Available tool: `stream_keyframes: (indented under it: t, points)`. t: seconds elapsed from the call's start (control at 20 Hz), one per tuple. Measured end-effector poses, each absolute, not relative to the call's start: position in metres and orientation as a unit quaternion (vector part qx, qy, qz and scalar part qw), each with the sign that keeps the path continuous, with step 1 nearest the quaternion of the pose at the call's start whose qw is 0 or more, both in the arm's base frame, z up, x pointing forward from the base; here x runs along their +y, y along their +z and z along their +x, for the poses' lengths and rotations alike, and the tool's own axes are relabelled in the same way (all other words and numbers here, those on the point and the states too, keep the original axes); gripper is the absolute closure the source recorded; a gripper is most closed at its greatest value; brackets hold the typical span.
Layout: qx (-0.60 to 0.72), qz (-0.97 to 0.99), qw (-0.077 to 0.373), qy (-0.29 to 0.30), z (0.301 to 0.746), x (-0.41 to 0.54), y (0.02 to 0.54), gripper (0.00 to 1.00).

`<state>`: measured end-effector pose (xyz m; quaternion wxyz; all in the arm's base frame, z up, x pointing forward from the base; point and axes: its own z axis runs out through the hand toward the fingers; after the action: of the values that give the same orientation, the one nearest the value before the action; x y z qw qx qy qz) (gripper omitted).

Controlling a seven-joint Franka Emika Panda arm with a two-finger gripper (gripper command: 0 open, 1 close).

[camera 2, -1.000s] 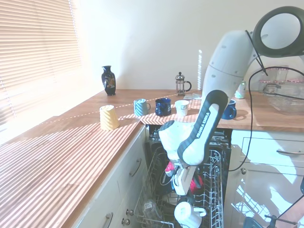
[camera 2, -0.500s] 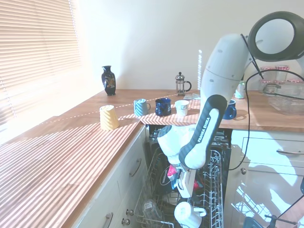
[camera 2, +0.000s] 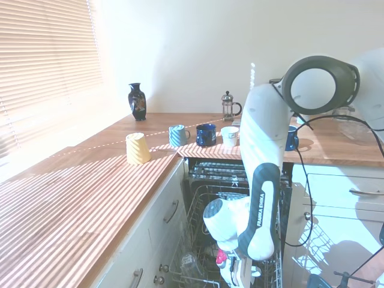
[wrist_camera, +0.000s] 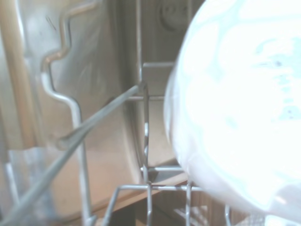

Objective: Unload the white mug from the dishwasher

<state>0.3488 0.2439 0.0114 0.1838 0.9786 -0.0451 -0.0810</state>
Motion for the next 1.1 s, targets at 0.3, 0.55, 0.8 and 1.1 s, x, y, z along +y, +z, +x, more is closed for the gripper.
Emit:
stream_keyframes:
  t: [0.3, 0.55, 0.8, 1.1]
  points:
    - [-0.050, 0.978, 0.192, -0.064, 0.360, 0.234, 0.003, 1.00]
    - [-0.046, 0.979, 0.189, -0.059, 0.372, 0.239, 0.003, 1.00]
    - [-0.042, 0.979, 0.189, -0.060, 0.376, 0.242, -0.001, 1.00]
    - [-0.046, 0.979, 0.189, -0.061, 0.379, 0.244, -0.002, 1.00]
